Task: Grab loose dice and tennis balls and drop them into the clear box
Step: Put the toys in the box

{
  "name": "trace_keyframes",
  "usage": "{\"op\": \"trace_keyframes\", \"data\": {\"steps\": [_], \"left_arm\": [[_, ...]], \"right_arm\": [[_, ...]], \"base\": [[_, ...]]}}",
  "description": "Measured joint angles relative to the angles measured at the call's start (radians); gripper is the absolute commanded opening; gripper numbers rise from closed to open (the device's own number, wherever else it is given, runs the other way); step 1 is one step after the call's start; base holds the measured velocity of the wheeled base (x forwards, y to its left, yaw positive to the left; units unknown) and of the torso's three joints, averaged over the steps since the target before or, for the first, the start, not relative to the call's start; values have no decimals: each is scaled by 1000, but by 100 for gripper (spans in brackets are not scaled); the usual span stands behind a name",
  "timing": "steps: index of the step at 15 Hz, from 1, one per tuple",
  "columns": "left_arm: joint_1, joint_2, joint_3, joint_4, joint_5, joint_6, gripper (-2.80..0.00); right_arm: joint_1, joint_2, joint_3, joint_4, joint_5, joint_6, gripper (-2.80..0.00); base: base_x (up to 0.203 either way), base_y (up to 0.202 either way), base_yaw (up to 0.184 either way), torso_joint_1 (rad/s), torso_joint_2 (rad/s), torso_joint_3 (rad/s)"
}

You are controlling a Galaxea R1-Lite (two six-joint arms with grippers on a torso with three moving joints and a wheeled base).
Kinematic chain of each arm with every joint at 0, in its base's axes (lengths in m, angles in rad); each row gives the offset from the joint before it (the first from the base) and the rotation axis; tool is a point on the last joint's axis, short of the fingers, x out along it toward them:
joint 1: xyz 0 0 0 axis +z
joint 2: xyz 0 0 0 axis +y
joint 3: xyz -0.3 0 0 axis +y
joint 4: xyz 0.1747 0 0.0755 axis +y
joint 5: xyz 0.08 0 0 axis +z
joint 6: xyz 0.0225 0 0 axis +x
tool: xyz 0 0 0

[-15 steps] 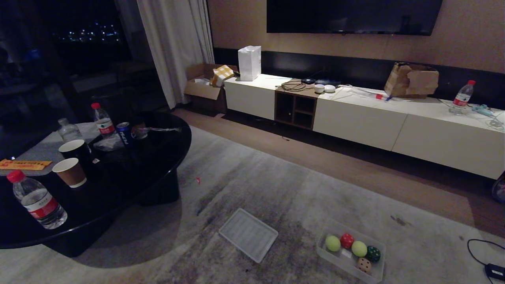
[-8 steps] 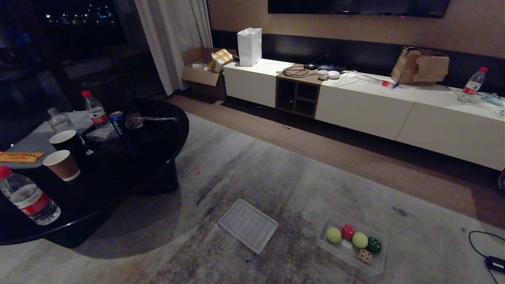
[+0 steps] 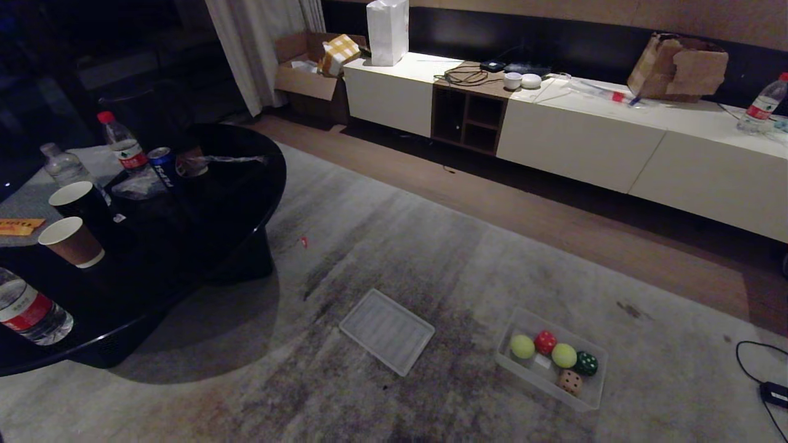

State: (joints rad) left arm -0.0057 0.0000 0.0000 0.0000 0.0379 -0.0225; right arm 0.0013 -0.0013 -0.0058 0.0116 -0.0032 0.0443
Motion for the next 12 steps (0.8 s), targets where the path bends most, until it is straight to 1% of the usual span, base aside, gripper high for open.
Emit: {"op": "trace_keyframes", "data": {"steps": [12], "left_arm": [[0, 0, 0, 0, 0, 0, -280]], "right_arm": [[0, 0, 0, 1, 0, 0, -280]], "base": [[0, 0, 0, 3, 2, -198]]}}
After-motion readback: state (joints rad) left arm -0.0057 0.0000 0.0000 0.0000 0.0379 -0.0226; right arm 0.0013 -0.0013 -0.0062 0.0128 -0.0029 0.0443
